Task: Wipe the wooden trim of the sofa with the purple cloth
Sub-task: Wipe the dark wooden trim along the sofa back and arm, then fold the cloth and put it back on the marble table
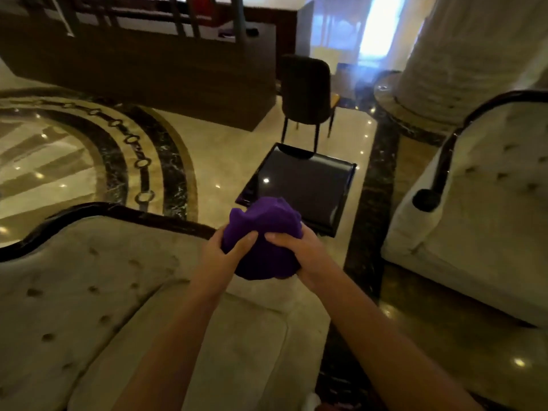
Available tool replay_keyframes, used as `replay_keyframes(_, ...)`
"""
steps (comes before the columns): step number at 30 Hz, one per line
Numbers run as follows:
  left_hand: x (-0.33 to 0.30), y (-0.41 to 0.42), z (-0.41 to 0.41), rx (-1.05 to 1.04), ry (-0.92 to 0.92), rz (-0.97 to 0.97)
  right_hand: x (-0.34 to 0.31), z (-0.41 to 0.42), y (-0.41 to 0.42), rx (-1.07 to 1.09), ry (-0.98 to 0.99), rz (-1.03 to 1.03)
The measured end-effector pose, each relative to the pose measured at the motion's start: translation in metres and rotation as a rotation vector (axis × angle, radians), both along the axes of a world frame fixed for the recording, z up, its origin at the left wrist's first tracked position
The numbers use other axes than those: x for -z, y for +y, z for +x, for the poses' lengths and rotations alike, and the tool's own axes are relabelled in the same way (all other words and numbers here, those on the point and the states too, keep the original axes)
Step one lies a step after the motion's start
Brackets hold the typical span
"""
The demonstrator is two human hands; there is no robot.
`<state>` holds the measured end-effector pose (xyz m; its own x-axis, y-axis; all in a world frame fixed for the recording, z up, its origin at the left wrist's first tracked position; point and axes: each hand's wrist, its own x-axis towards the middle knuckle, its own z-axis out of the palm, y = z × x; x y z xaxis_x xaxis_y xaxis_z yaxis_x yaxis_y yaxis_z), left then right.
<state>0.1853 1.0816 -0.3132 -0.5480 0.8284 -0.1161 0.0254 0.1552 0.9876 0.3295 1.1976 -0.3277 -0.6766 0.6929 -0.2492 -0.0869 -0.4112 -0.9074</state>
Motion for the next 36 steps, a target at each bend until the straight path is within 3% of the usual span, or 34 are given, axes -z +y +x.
replay_keyframes(11, 0.001, 0.142, 0.165, 0.55, 0.04, -0.082, 0.033, 0.202, 0.061, 0.452, 0.003, -0.113)
replay_keyframes(21, 0.009, 0.201, 0.358, 1.17, -0.009, -0.185, 0.043, 0.381, 0.01, 0.989, -0.002, -0.149)
replay_keyframes(22, 0.011, 0.205, 0.354, 1.177, -0.003, -0.191, 0.037, 0.377, 0.011, 0.974, -0.016, -0.152)
replay_keyframes(24, 0.011, 0.202, 0.407, 1.414, -0.015, -0.219, 0.041, 0.411, -0.028, 1.15, -0.008, -0.148)
replay_keyframes(25, 0.011, 0.206, 0.404, 1.438, 0.002, -0.21, 0.037, 0.407, -0.028, 1.136, -0.008, -0.154)
replay_keyframes(29, 0.017, 0.192, 0.469, 1.748, 0.018, -0.21, 0.037, 0.432, -0.09, 1.408, -0.021, -0.198)
replay_keyframes(36, 0.032, 0.149, 0.533, 2.162, 0.021, -0.196, 0.048, 0.428, -0.171, 1.826, 0.161, -0.276)
